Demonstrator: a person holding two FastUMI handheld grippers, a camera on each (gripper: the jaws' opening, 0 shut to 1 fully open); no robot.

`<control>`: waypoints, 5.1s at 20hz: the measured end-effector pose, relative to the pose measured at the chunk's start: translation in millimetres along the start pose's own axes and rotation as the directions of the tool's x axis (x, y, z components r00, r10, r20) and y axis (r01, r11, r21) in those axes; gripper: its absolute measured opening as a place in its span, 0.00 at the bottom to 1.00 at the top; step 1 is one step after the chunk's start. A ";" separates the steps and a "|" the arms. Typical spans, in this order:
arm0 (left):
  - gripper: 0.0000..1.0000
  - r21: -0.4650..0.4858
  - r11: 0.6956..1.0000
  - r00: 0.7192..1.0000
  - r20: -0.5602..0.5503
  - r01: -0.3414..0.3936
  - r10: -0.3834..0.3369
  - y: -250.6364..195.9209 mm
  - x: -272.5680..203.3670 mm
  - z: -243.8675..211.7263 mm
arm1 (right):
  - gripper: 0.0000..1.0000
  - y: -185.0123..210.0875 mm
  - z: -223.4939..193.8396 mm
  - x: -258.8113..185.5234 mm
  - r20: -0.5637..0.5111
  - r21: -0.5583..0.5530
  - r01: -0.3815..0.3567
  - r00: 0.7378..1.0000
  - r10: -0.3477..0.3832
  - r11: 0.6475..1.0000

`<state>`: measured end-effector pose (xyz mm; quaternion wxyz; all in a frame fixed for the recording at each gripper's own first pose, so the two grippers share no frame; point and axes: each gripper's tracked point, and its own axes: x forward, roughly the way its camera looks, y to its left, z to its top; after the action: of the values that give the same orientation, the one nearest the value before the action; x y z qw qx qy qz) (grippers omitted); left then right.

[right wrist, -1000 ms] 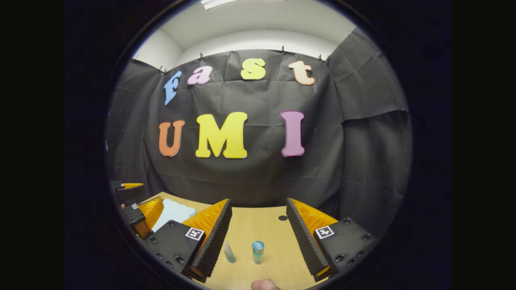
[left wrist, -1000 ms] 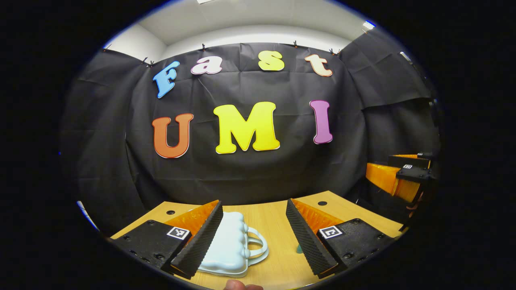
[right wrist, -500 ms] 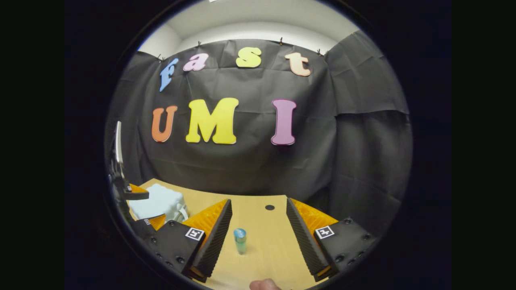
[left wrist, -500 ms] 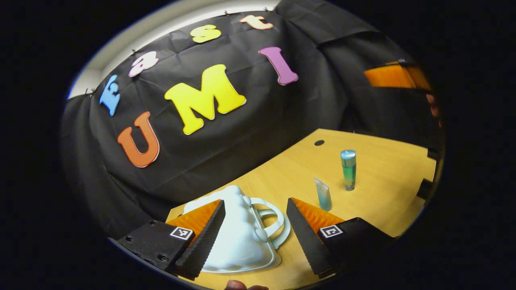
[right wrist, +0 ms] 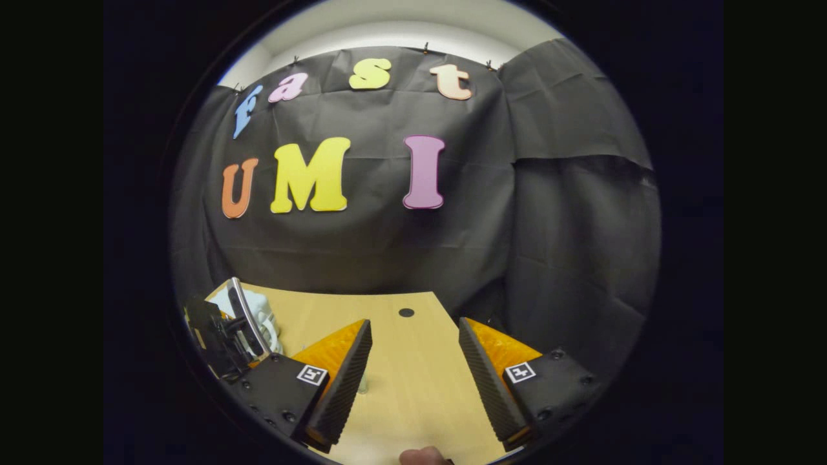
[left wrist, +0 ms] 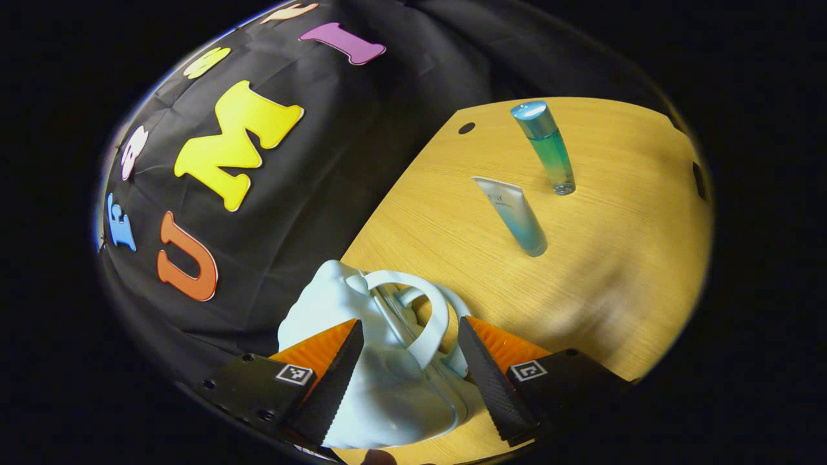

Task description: First open the suitcase, pack the skin care products into it, and then close the suitcase.

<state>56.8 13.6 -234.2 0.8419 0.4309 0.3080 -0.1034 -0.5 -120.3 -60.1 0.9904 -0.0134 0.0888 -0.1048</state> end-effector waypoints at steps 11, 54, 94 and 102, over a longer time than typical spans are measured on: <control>0.39 0.065 0.996 0.990 -0.131 0.060 -0.051 -20.2 44.6 -9.1 | 0.81 -3.7 -14.4 13.5 -0.042 -0.017 0.016 0.999 -0.017 1.000; 0.03 -0.892 0.451 0.994 0.066 0.019 0.088 286.0 55.7 -405.5 | 0.80 136.7 -12.5 -21.0 -0.091 -0.288 -0.173 0.984 0.153 0.942; 0.99 -0.719 0.661 0.899 0.410 0.214 0.155 8.9 -111.6 75.0 | 0.80 13.8 -89.4 -9.5 -0.194 0.005 -0.178 0.965 0.176 0.984; 0.99 -0.735 0.634 0.943 0.331 0.238 0.030 -70.0 -41.9 89.7 | 0.80 -17.1 -117.7 -6.2 -0.263 -0.004 -0.174 0.950 0.167 0.985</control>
<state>31.4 -103.5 -215.6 0.9745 -0.0074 0.2099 -0.0790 -31.0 -136.7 -174.1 0.9751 -0.0053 0.2211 -0.0185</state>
